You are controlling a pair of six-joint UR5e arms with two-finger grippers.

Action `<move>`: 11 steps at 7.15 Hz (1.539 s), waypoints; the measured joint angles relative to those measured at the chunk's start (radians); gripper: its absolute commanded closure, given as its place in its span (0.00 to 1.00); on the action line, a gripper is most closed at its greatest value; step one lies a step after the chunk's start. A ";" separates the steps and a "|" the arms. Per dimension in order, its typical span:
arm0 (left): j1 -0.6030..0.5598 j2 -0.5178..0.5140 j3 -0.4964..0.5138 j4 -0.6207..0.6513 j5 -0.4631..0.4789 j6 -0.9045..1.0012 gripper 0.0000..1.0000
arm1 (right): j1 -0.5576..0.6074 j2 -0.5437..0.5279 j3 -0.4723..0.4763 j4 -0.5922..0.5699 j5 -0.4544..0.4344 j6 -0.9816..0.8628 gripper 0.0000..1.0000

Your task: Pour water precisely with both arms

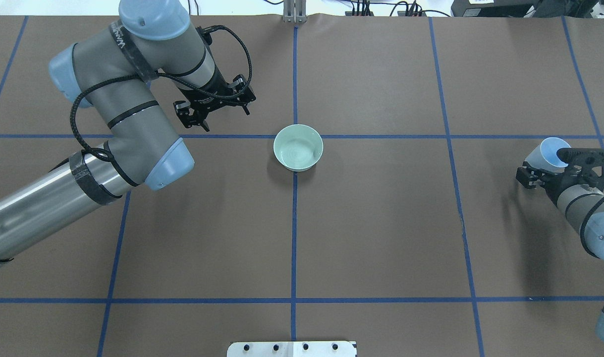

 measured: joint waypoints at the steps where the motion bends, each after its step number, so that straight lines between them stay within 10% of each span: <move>1: 0.001 0.000 0.001 0.000 0.000 0.000 0.00 | 0.007 0.001 -0.007 0.000 0.000 -0.003 0.00; 6: 0.005 0.001 0.005 0.000 0.013 -0.001 0.00 | 0.032 0.059 -0.073 0.001 0.000 -0.010 0.02; 7: 0.005 0.001 0.005 0.000 0.014 -0.001 0.00 | 0.039 0.063 -0.077 0.001 0.001 -0.019 0.23; 8: 0.005 0.001 0.004 0.000 0.014 -0.001 0.00 | 0.049 0.064 -0.078 0.001 0.003 -0.027 0.75; 9: 0.005 0.001 0.003 -0.001 0.014 -0.002 0.00 | 0.059 0.066 -0.078 0.003 0.006 -0.034 1.00; 11: 0.004 0.001 -0.001 -0.001 0.013 -0.003 0.00 | 0.082 0.069 -0.080 0.029 0.012 -0.065 1.00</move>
